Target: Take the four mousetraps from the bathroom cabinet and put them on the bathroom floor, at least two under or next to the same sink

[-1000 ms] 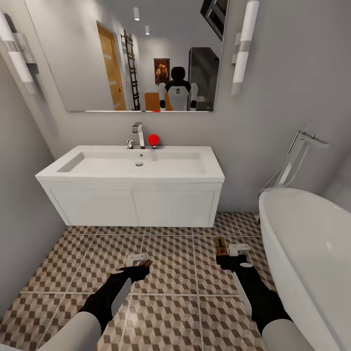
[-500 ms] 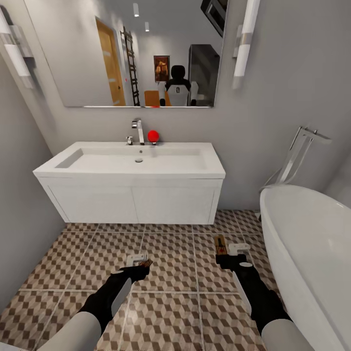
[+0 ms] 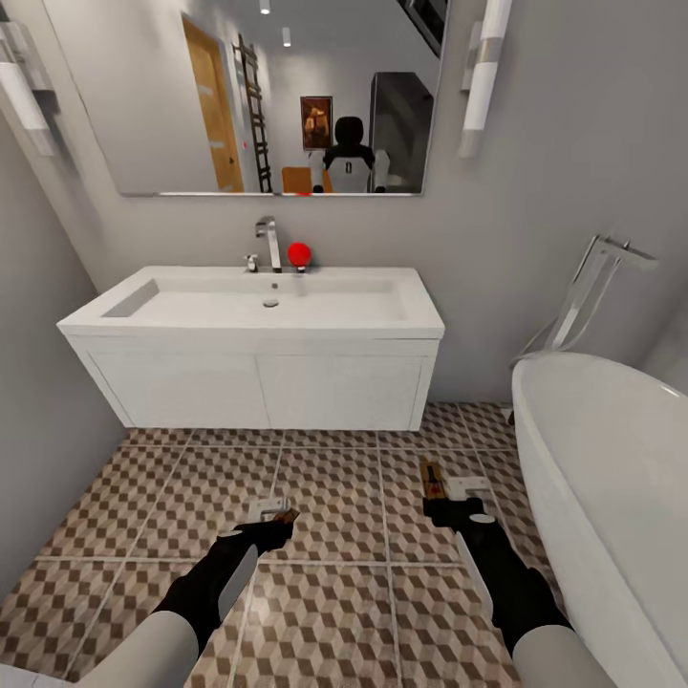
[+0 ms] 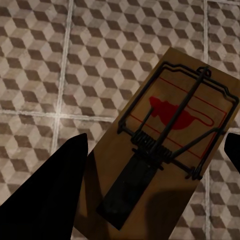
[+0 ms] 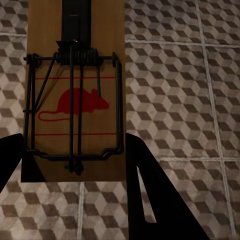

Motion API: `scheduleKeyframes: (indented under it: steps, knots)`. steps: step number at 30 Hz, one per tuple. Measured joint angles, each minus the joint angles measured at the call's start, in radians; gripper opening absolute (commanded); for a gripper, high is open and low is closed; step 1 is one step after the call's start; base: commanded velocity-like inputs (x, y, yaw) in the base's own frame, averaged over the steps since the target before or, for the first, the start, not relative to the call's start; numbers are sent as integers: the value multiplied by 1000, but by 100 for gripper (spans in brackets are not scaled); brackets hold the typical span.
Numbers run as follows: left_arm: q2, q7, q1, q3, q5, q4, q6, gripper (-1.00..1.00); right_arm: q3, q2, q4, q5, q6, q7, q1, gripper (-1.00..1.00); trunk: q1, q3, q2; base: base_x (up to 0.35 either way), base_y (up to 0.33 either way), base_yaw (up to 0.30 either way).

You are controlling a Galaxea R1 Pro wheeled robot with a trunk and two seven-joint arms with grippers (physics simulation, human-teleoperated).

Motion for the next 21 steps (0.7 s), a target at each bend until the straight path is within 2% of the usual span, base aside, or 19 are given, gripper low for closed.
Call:
scheduleKeyframes:
  steps: [11, 16, 21]
  knots:
    - [0, 0, 0, 0, 0, 0, 0, -100, 1, -1, 0, 0, -19, 0, 0, -100, 0, -2, 0, 0, 0, 0]
    - [0, 0, 0, 0, 0, 0, 0, -100, 4, 0, 0, 0, -19, 0, 0, -100, 19, -18, -35, 0, 0, 0]
    - [0, 0, 0, 0, 0, 0, 0, -100, 30, 1, 0, 0, -19, 2, 0, -100, 38, -40, -70, 0, 0, 0]
